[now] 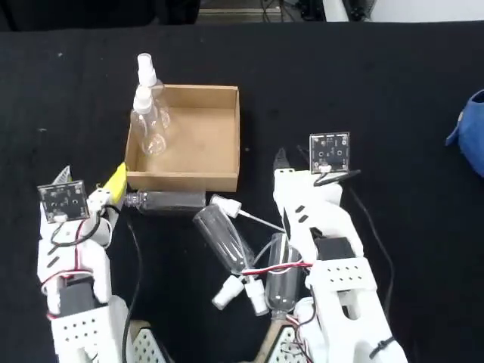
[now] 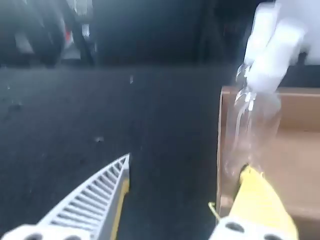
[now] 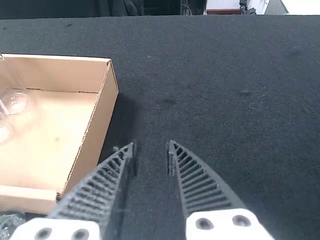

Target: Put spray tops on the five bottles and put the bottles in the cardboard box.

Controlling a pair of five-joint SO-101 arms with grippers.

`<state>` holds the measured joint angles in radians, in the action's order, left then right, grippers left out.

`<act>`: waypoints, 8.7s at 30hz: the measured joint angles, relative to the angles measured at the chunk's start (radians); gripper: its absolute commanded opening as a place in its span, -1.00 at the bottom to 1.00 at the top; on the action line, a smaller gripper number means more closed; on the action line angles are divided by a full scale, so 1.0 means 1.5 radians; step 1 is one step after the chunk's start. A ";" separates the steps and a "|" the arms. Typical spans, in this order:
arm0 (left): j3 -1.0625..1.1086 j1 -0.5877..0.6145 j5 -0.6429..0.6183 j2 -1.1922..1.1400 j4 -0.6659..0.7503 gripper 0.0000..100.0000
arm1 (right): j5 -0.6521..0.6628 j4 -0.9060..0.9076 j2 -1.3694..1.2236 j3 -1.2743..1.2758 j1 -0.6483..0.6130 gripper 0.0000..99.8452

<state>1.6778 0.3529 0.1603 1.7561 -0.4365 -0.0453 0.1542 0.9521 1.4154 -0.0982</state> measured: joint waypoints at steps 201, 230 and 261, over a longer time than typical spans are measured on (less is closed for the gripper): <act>-0.713 0.164 0.559 -0.806 -0.503 -0.60 | 0.169 0.699 -0.015 -0.377 -0.299 -0.52; -0.585 0.291 0.697 -0.806 -0.354 -0.60 | 0.177 0.662 0.186 -0.171 -0.224 -0.52; -0.574 0.326 0.696 -0.805 -0.337 -0.59 | 0.177 0.662 0.186 -0.171 -0.224 -0.52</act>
<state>0.8170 0.8424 1.2037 0.5485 -0.9413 0.2202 1.1469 1.2313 1.1592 -0.4342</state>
